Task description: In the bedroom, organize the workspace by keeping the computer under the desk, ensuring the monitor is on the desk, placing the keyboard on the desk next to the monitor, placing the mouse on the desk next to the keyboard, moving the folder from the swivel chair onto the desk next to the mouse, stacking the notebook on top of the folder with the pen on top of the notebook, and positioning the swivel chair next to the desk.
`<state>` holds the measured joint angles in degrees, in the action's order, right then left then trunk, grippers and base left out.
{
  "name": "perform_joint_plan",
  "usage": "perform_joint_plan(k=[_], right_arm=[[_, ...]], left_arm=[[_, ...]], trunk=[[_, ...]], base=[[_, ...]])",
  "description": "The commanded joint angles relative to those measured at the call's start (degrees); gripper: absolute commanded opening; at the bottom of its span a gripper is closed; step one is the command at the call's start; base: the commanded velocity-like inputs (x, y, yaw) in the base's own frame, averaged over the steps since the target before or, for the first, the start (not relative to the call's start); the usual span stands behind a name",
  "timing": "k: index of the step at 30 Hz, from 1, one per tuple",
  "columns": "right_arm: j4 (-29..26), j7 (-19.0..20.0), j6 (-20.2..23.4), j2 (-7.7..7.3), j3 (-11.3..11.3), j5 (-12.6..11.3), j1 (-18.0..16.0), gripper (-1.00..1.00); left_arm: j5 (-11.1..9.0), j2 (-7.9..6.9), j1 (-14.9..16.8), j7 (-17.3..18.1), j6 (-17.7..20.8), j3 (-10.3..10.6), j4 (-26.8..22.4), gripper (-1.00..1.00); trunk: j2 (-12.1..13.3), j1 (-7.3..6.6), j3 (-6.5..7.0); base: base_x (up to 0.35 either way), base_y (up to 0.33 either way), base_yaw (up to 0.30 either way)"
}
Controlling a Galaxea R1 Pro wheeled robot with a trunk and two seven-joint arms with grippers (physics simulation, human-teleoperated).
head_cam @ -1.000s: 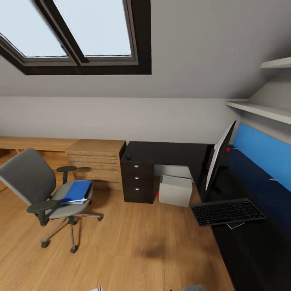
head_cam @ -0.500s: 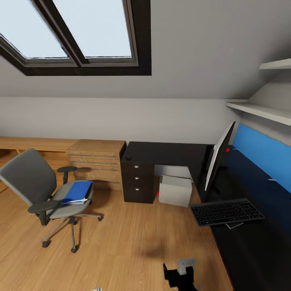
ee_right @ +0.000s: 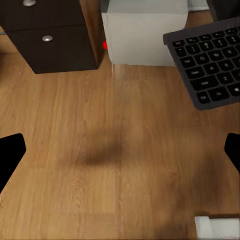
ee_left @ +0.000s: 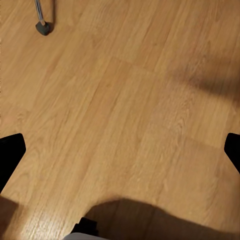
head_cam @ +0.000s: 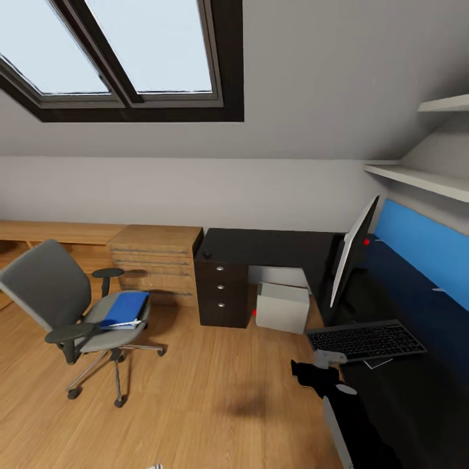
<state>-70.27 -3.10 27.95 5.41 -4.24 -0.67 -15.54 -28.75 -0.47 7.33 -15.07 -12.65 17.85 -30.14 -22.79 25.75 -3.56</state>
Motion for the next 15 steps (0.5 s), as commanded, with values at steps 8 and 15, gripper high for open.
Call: perform_joint_plan(k=[8,15], right_arm=[[-2.79,-0.24,4.19,-0.03,-3.41,-4.1,-0.34,1.0],[-2.97,-0.1,4.45,-0.97,-3.95,-4.55,-0.36,1.0]], left_arm=[[-0.24,-0.06,0.06,-0.41,-0.5,0.37,0.0,1.0],[-0.17,-0.06,0.05,-0.4,-0.54,0.5,0.0,1.0]], trunk=[[-0.13,0.04,-0.13],[-0.13,0.04,-0.13]], base=[[0.0,0.0,0.0],[0.0,-0.109,0.0]])
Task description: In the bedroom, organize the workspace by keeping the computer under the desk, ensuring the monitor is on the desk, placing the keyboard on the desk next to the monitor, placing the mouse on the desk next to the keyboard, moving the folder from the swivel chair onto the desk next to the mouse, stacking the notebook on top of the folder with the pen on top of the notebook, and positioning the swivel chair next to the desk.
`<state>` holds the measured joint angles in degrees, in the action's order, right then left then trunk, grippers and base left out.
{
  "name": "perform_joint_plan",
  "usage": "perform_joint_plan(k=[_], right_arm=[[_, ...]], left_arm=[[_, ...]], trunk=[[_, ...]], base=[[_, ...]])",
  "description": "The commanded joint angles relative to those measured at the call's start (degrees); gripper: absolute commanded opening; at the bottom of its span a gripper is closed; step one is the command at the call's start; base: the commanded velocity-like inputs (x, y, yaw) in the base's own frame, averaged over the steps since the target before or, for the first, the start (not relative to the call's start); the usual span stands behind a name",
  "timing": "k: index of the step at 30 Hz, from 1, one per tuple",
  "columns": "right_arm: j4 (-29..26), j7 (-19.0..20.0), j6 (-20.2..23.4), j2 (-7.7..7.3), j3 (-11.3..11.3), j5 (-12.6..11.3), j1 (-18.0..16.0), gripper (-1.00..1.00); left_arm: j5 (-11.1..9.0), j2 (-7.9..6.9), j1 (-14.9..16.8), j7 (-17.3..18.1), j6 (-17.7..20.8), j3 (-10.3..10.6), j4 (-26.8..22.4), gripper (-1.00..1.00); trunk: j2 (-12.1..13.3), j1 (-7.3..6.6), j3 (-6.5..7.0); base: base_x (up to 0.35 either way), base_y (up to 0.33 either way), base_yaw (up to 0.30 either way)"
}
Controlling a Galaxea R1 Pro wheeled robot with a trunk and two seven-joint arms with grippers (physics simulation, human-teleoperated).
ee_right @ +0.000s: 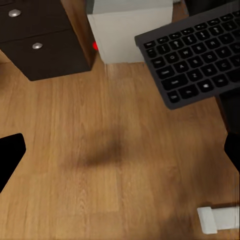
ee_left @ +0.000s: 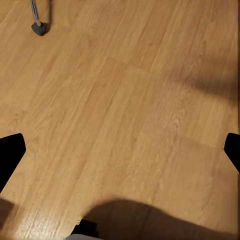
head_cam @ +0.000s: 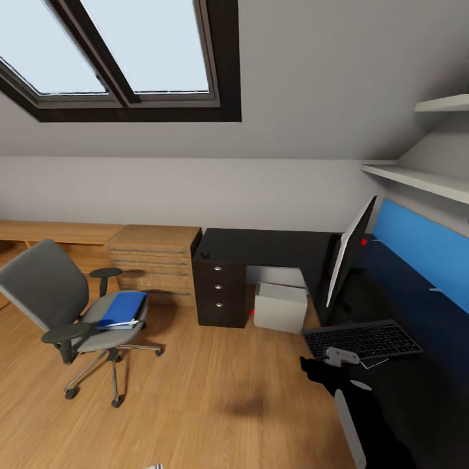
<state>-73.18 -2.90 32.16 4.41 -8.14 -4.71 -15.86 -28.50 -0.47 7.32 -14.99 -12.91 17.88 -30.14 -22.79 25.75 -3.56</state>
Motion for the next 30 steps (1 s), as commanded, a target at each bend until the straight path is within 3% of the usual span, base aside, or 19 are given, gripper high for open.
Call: perform_joint_plan(k=[1,17,30], right_arm=[[-0.05,-0.26,0.25,-0.28,-0.07,-0.56,-0.05,1.0],[-0.07,0.02,0.27,-0.97,-0.1,-0.59,0.02,1.0],[-0.23,0.05,0.27,-0.99,0.06,-0.48,0.04,1.0]], left_arm=[[-0.42,-0.07,0.06,-0.48,-0.31,0.45,-0.03,1.0],[-0.42,-0.36,0.06,-0.57,-0.27,0.32,-0.1,1.0],[-0.47,-0.53,0.06,-0.57,-0.27,0.27,-0.1,1.0]], trunk=[[-0.13,0.04,-0.13],[-0.13,0.04,0.18],[-0.13,0.04,0.19]], base=[[0.0,-0.265,0.0],[0.0,-0.245,-0.17],[0.0,-0.136,-0.02]])
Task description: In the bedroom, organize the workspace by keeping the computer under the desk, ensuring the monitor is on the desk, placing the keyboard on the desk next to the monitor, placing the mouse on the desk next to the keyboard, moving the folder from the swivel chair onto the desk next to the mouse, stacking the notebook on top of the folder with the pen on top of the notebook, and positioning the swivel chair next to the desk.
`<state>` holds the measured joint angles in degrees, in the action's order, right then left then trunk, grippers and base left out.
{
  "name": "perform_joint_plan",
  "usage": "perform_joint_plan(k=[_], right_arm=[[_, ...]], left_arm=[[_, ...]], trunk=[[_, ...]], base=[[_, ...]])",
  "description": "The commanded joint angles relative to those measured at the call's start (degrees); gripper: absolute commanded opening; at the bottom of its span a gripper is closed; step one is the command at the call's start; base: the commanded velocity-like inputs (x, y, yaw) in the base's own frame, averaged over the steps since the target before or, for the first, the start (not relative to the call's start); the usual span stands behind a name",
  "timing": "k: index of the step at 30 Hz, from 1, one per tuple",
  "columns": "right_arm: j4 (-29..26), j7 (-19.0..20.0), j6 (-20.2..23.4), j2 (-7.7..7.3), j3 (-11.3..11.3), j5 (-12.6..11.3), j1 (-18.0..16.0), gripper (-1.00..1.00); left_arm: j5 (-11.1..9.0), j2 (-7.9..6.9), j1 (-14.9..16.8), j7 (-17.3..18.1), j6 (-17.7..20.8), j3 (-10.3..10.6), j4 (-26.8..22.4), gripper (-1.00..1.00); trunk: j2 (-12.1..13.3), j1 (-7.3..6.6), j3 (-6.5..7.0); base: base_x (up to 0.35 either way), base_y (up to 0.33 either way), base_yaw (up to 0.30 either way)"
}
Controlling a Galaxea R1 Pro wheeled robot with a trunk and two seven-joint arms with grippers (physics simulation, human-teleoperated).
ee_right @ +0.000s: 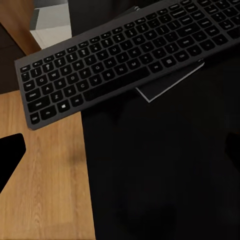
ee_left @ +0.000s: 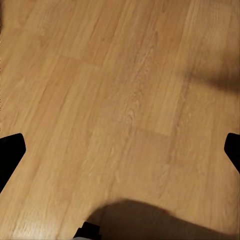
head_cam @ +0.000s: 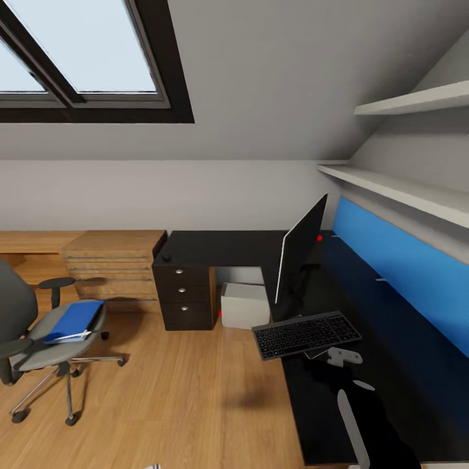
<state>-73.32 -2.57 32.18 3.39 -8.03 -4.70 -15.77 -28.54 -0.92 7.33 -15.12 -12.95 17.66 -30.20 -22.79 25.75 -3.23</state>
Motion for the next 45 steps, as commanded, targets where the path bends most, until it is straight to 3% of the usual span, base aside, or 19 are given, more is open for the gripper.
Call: perform_joint_plan(k=[1,18,30,37,41,44,45], right_arm=[[-0.08,-0.28,0.26,0.04,-0.06,-0.5,-0.05,1.0],[-0.07,-0.59,-1.08,-0.01,-0.05,-0.25,-0.05,1.0],[-0.22,-0.51,-1.23,-0.33,-0.1,-0.21,-0.05,1.0],[1.72,-0.46,-3.44,-2.18,0.0,-0.21,-0.23,1.0],[7.18,-0.63,-6.06,-3.56,0.09,1.13,-7.14,1.0],[14.73,-0.66,-6.73,-4.96,0.11,2.3,-13.71,1.0],[22.71,-0.67,-7.88,-6.13,0.11,2.82,-19.32,1.0]], left_arm=[[-0.44,-0.09,0.06,-0.44,-0.23,0.48,-0.03,1.0],[-0.46,-0.17,0.06,-0.4,-0.18,0.45,-0.03,1.0],[-0.46,-0.19,0.06,-0.31,-0.23,0.47,-0.03,1.0],[-0.46,-0.28,0.06,-0.34,-0.23,0.45,-0.03,1.0],[-0.46,-0.3,0.06,-0.34,-0.23,0.45,-0.03,1.0],[-0.46,-0.37,0.06,-0.34,-0.25,0.45,-0.03,1.0],[-0.46,-0.45,0.06,-0.34,-0.28,0.45,-0.03,1.0]], trunk=[[-0.13,0.04,-0.13],[-0.13,0.04,-0.13],[-0.13,0.04,-0.13],[-0.13,0.04,-0.13],[-0.13,0.04,-0.13],[-0.13,0.04,-0.13],[-0.13,0.04,-0.13]], base=[[0.0,-0.014,0.0],[0.008,-0.238,0.169],[0.123,-0.03,0.013],[0.005,0.0,0.0],[0.0,0.0,0.0],[0.0,0.0,0.0],[0.0,0.0,0.0]])
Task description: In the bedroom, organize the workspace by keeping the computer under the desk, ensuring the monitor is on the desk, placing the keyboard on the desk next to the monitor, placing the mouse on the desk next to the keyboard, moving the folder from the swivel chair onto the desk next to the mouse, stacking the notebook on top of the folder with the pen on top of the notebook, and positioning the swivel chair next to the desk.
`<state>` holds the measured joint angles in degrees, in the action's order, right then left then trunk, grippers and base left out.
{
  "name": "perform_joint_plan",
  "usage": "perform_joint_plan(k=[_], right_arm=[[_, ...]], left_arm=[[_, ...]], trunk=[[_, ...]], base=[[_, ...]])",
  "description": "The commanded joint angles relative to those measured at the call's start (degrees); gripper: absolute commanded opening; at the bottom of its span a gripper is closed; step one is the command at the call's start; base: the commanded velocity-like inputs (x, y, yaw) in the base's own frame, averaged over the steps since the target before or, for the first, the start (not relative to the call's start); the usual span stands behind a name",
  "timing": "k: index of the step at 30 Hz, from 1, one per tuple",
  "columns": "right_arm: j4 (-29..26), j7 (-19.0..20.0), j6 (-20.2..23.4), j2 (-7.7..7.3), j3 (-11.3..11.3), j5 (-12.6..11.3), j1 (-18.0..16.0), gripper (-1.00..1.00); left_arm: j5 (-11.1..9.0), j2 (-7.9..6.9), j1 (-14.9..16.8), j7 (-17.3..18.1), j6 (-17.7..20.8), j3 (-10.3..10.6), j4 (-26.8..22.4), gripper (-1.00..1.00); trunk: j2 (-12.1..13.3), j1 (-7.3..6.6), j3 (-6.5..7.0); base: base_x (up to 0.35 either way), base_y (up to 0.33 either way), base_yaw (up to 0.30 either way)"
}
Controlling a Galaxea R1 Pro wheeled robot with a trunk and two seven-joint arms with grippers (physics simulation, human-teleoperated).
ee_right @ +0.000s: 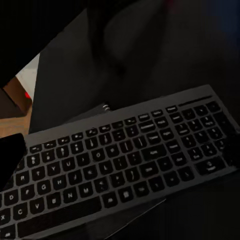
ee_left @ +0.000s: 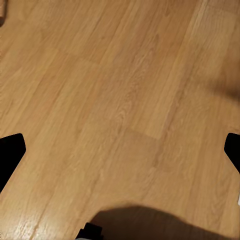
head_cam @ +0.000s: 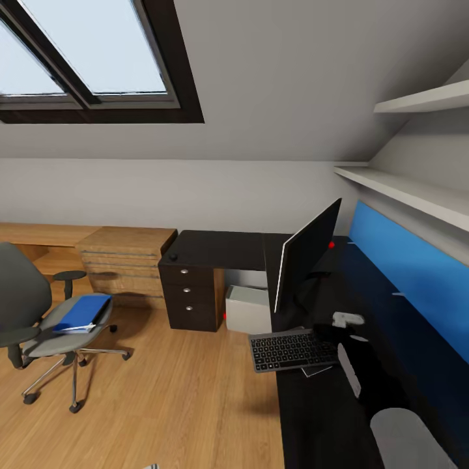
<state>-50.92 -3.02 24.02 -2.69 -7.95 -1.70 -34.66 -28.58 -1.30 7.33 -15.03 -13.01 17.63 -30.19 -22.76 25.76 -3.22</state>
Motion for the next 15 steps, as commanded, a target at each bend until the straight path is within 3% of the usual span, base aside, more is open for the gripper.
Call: perform_joint_plan(k=[1,2,5,6,7,12,15], right_arm=[[6.64,-0.26,-1.54,-0.66,0.04,0.02,-4.65,1.0],[10.1,-0.27,-2.85,-0.92,0.04,0.09,-6.84,1.0],[28.72,-0.31,-11.57,-2.12,0.04,0.7,-17.8,1.0],[32.01,-0.31,-13.2,-2.34,0.04,0.95,-19.74,1.0],[41.17,-0.35,-17.95,-2.9,0.04,2.71,-26.04,1.0],[44.63,-0.36,-19.85,-3.09,-0.25,3.63,-28.59,1.0],[45.5,-0.18,-19.73,-3.2,-0.42,3.18,-29.07,1.0]], left_arm=[[-0.42,-0.12,0.05,-0.44,-0.23,0.48,-0.04,1.0],[-0.42,-0.13,0.05,-0.44,-0.23,0.48,-0.06,1.0],[-0.42,-0.2,0.05,-0.44,-0.25,0.48,-0.25,1.0],[-0.42,-0.24,0.05,-0.44,-0.26,0.48,-0.33,1.0],[-0.41,-0.31,0.05,-0.39,-0.28,0.48,-0.76,1.0],[-0.5,-0.96,0.05,-0.09,-0.08,0.34,-4.78,1.0],[-0.94,-2.75,0.08,-0.06,2.49,0.42,-11.87,1.0]], trunk=[[-0.16,0.02,-0.15],[-0.16,0.02,-0.15],[-0.16,0.02,-0.15],[-0.16,0.02,-0.15],[-0.16,0.02,-0.15],[-0.16,0.02,-0.15],[-0.16,0.02,-0.15]], base=[[0.0,0.0,0.0],[0.0,0.0,0.0],[0.0,0.0,0.0],[0.0,0.0,0.0],[0.0,0.0,0.0],[0.0,0.0,0.0],[0.0,0.0,0.0]])
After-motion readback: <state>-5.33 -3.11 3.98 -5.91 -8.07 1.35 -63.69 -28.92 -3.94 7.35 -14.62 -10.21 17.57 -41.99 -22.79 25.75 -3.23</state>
